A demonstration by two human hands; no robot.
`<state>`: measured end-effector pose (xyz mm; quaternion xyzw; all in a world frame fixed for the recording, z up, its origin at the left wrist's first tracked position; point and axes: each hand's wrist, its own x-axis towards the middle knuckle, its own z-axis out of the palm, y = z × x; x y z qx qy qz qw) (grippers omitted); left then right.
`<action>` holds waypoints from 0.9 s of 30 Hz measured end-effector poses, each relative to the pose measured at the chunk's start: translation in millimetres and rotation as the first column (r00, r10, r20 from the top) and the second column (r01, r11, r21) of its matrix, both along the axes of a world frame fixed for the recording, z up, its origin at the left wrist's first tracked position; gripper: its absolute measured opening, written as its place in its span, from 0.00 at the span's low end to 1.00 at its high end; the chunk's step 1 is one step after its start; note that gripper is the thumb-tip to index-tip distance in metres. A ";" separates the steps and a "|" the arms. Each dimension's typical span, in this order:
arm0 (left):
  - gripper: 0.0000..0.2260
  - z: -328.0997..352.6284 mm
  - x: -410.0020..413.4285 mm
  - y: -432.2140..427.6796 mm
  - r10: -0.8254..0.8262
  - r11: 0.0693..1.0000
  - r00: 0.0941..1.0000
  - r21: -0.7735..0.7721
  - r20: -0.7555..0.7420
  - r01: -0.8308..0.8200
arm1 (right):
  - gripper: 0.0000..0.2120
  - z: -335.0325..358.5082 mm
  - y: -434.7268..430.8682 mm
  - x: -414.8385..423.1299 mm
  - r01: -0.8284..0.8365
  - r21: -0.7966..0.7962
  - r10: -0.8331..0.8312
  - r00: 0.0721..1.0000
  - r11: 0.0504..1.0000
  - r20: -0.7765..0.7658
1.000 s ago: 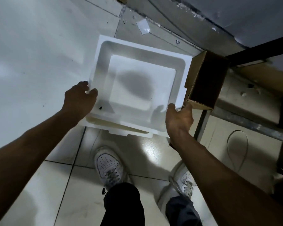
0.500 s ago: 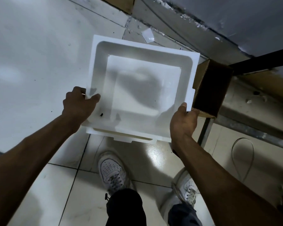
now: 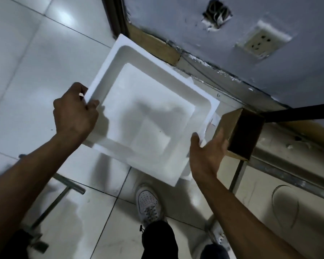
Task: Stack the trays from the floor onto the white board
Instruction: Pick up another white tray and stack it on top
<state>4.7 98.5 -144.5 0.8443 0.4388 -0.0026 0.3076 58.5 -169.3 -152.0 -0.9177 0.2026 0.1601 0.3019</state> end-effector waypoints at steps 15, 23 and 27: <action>0.22 89.6 35.8 26.6 -0.336 0.921 0.938 0.238 0.082 0.309 | 0.22 62.6 46.1 34.9 -0.463 0.087 0.444 0.879 0.882 0.173; 0.27 94.4 -39.8 11.0 0.310 0.835 0.951 -0.477 0.000 -0.273 | 0.21 108.3 44.6 20.6 -0.193 0.272 0.167 0.979 0.943 0.115; 0.24 141.0 -55.8 -5.2 0.402 0.824 0.907 -0.480 0.124 -0.299 | 0.21 156.3 50.6 10.9 -0.157 0.294 0.140 0.987 0.943 0.075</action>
